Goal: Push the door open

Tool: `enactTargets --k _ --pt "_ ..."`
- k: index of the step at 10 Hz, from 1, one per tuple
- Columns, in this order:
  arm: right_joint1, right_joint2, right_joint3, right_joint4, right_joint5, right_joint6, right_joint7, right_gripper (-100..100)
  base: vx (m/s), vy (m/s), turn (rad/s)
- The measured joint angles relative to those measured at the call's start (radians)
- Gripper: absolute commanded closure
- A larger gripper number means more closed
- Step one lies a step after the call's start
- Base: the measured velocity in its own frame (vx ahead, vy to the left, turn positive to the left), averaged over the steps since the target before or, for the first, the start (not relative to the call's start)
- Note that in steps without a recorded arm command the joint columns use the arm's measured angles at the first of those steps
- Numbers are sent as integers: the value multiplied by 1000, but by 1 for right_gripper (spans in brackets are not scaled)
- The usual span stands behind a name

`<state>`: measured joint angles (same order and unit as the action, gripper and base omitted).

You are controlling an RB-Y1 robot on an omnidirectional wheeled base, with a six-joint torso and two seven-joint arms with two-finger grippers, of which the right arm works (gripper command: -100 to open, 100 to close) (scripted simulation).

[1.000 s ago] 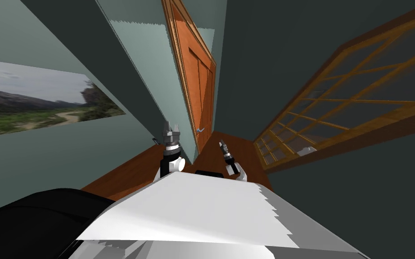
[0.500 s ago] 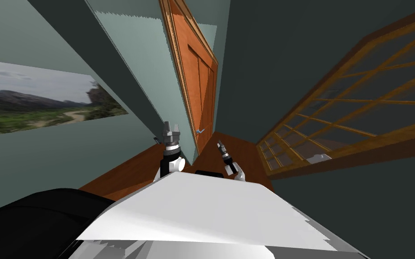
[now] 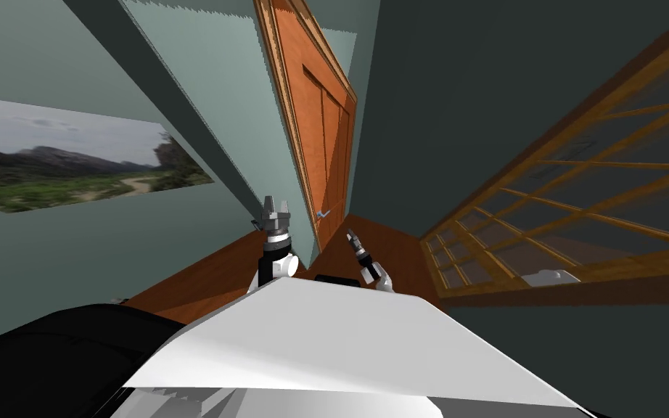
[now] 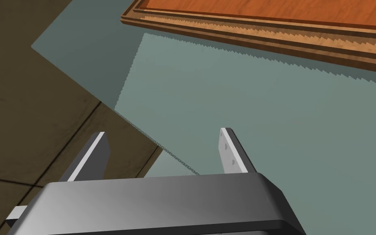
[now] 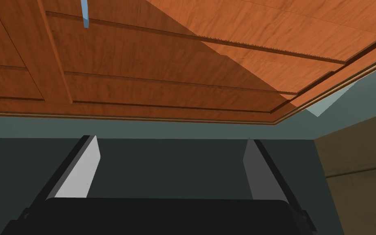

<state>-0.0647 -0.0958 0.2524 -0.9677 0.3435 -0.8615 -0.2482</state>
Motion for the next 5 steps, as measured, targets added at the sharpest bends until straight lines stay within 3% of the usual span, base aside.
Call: enactTargets --k 5 --pt "-55 10 18 107 22 -24 -25 -100 82 -33 66"
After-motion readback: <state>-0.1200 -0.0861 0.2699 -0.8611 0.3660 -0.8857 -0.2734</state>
